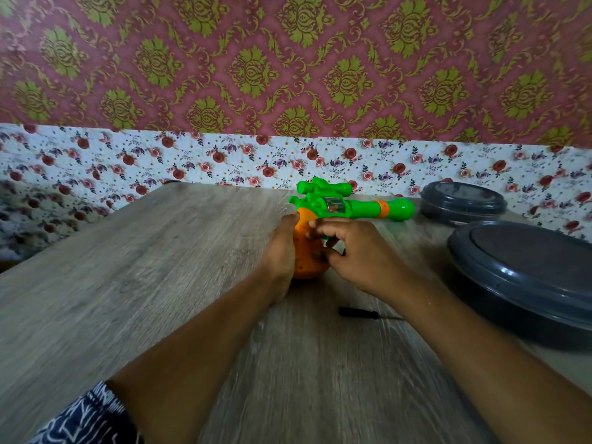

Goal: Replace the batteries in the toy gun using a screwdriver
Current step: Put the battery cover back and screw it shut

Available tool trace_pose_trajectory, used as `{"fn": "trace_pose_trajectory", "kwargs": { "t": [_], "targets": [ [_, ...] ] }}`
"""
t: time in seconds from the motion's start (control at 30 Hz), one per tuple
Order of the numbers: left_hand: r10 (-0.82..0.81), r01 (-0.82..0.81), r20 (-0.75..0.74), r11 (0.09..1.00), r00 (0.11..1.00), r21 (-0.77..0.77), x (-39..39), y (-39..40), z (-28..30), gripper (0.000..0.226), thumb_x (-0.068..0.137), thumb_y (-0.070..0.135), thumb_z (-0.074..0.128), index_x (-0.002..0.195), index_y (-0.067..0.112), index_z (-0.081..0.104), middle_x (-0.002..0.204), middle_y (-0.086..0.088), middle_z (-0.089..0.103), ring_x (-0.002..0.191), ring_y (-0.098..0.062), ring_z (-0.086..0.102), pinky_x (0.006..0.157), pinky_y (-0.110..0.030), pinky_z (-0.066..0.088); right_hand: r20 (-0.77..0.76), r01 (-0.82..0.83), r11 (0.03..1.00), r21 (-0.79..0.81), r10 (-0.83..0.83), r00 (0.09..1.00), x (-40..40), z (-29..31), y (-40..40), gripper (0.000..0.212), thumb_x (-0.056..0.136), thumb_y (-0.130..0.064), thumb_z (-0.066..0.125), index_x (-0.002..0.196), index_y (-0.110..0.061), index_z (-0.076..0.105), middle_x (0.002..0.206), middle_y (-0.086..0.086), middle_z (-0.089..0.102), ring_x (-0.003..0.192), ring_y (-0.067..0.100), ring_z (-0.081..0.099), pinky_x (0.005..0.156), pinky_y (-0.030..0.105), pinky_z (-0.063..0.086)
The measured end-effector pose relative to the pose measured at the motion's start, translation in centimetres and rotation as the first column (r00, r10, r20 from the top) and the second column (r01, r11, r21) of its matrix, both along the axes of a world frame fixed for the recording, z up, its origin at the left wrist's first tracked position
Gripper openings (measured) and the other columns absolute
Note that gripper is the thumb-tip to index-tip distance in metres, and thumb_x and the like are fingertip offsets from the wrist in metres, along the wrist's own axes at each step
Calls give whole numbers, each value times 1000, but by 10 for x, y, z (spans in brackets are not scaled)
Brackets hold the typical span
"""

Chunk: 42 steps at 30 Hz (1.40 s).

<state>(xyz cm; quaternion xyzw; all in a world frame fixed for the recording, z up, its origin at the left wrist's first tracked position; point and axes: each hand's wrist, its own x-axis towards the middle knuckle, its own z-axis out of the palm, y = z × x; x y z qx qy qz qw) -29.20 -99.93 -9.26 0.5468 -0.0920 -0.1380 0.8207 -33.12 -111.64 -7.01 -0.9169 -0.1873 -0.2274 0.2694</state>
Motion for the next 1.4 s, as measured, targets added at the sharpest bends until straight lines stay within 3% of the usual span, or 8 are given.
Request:
{"fn": "trace_pose_trajectory", "kwargs": {
  "t": [0.13, 0.23, 0.5, 0.67, 0.87, 1.07, 1.17, 1.4],
  "targets": [
    [49, -49, -20, 998, 999, 39, 2, 2, 1, 39, 97, 33, 30, 92, 12, 62, 83, -10, 64, 56, -10, 64, 51, -19, 50, -13, 31, 999, -37, -31, 999, -1, 4, -1, 29, 82, 0, 59, 109, -6, 67, 123, 6, 63, 111, 20, 58, 95, 22, 39],
    [42, -43, -123, 999, 992, -5, 2, 5, 5, 31, 95, 27, 35, 103, 7, 59, 87, -11, 62, 64, -17, 64, 51, -23, 54, -78, 28, 999, -15, -29, 996, -3, 9, -7, 26, 86, -6, 58, 110, -9, 67, 124, 5, 63, 115, 16, 56, 90, 16, 38],
    [-94, 75, -230, 993, 969, -91, 8, 19, 11, 49, 96, 22, 44, 141, 6, 34, 126, -19, 57, 98, -28, 61, 77, -40, 50, -89, 260, 950, 173, -248, 965, -5, 31, -54, 16, 87, -6, 58, 95, -10, 72, 97, 5, 71, 88, 12, 61, 82, 24, 45],
    [-75, 47, -247, 992, 966, -115, 12, 21, 10, 47, 96, 23, 46, 139, 8, 36, 106, -14, 62, 91, -25, 61, 81, -41, 46, -232, 218, 960, 174, -176, 957, -1, 25, -60, 13, 86, -4, 59, 91, -5, 72, 88, 7, 70, 52, -13, 55, 47, 2, 40],
    [-54, 32, -247, 995, 968, -91, 15, 20, 7, 51, 94, 20, 50, 141, 6, 34, 112, -16, 61, 91, -26, 61, 81, -43, 45, -366, 145, 989, 18, -129, 922, -5, 25, -56, 11, 82, -4, 64, 90, -3, 72, 70, -2, 65, 44, -15, 51, 44, 1, 36],
    [-58, 47, -206, 997, 977, -58, 18, 16, 1, 50, 96, 18, 46, 143, 6, 33, 129, -19, 55, 104, -30, 60, 84, -44, 46, -477, 107, 979, -174, -179, 860, -9, 23, -52, 6, 75, -12, 74, 80, -11, 73, 73, 3, 68, 67, 14, 61, 50, 16, 46],
    [-55, 46, -216, 998, 975, -47, 23, 16, -1, 53, 96, 17, 45, 146, 8, 29, 140, -20, 48, 124, -34, 51, 92, -47, 43, -461, 126, 965, -229, -221, 859, -7, 19, -50, 5, 73, -9, 74, 73, -14, 71, 68, 2, 66, 61, 10, 61, 55, 17, 45],
    [-21, 11, -240, 999, 971, -42, 26, 16, -4, 57, 95, 18, 49, 146, 8, 27, 141, -19, 47, 125, -34, 50, 88, -47, 45, -486, 135, 961, -239, -239, 841, -6, 16, -47, 12, 75, -7, 73, 68, -16, 68, 62, 0, 63, 44, 4, 53, 41, 15, 45]
  ]
}}
